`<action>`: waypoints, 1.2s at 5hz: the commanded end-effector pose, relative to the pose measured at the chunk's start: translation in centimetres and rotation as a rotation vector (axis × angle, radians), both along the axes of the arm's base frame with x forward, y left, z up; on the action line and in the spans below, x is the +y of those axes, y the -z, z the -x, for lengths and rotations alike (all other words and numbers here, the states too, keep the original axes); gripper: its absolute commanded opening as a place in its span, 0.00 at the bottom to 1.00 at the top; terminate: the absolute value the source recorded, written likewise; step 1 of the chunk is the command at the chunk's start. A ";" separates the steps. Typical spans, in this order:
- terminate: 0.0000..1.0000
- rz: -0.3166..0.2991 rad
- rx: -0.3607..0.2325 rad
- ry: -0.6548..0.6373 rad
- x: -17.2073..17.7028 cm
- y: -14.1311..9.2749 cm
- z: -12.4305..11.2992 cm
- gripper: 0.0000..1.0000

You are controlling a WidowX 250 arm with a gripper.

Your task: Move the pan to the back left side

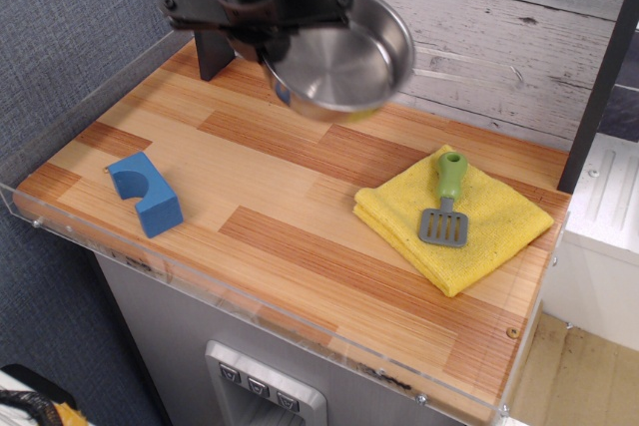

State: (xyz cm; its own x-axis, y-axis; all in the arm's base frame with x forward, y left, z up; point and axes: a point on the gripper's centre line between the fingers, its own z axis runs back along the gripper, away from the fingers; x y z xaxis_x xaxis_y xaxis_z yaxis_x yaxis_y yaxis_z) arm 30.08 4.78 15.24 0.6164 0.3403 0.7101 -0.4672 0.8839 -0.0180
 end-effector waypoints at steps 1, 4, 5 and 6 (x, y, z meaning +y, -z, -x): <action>0.00 -0.014 -0.015 -0.032 3.8 -1.3 -1.9 0.00; 0.00 -0.014 0.115 -0.070 6.5 3.8 -3.0 0.00; 0.00 -0.007 0.155 -0.076 7.0 5.7 -3.4 0.00; 0.00 0.021 0.171 -0.113 7.8 7.1 -4.4 0.00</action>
State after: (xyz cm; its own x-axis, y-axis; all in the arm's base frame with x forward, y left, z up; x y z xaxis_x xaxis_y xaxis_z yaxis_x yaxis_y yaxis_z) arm 34.74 11.91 6.13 0.7192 0.4241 0.5504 -0.5480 0.8331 0.0742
